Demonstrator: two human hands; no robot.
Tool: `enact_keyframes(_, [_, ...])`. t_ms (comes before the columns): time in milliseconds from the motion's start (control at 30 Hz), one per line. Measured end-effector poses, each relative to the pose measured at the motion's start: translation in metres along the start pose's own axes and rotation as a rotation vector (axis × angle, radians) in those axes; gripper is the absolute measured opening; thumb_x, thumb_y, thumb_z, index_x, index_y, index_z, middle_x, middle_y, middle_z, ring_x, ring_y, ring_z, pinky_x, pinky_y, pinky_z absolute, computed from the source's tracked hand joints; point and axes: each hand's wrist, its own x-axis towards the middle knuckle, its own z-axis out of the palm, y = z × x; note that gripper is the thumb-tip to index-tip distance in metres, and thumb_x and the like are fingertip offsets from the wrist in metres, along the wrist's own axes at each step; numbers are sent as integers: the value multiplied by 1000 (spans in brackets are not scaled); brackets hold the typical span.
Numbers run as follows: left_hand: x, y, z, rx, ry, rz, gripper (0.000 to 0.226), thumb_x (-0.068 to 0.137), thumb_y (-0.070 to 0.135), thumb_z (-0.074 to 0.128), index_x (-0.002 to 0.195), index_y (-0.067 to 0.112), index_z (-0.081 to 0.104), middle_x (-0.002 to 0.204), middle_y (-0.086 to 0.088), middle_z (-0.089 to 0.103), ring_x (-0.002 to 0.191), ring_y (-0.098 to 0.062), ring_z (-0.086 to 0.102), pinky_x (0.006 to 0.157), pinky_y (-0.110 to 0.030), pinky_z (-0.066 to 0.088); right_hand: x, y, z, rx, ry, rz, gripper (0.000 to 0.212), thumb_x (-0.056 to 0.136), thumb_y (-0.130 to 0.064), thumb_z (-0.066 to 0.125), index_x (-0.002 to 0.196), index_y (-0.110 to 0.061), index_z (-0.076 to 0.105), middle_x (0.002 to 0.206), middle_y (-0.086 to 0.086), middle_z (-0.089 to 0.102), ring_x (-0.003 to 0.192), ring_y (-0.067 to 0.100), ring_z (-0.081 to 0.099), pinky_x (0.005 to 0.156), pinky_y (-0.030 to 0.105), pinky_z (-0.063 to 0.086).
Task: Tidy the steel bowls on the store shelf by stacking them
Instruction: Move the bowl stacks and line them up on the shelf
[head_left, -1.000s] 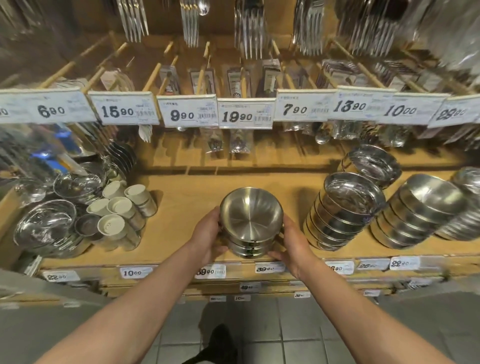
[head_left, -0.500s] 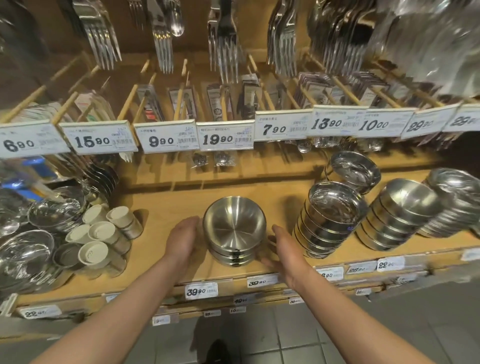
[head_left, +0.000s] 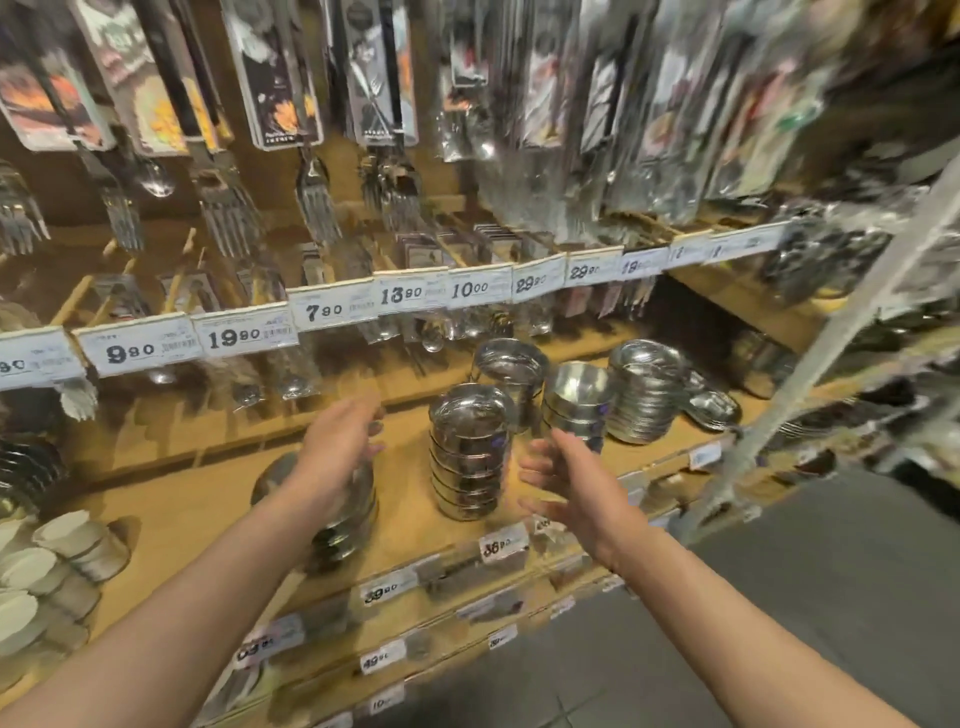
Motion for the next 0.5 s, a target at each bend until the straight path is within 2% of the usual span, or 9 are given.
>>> enact_keyframes(133, [-8, 14, 23, -59, -54, -14, 12, 100, 25, 58, 102, 18, 67, 106, 1, 67, 101, -12, 63, 86, -31, 56, -16, -18, -45, 10, 103, -68, 33, 105, -37, 44, 105, -12, 66, 95, 8, 64, 87, 19, 62, 75, 39, 58])
enact_keyframes(267, [-2, 29, 37, -48, -80, -23, 11, 100, 23, 58, 100, 15, 66, 99, 0, 65, 96, -12, 62, 76, -27, 55, -17, -38, -71, 33, 117, -119, 38, 106, -37, 44, 114, -8, 67, 95, 7, 67, 89, 20, 64, 77, 38, 62])
enact_keyframes(400, [13, 34, 54, -68, -93, -59, 8, 98, 21, 60, 97, 16, 66, 97, 0, 66, 97, -14, 64, 80, -30, 56, -1, -57, -88, 29, 139, -154, 36, 105, -36, 46, 112, -9, 68, 96, 8, 68, 91, 22, 66, 90, 45, 59])
enact_keyframes(500, [31, 35, 66, -52, -109, -75, 11, 99, 22, 58, 97, 16, 66, 96, 1, 67, 95, -12, 64, 76, -27, 55, 22, -72, -94, 17, 126, -165, 33, 104, -36, 47, 108, -11, 68, 91, 5, 69, 86, 20, 67, 83, 40, 62])
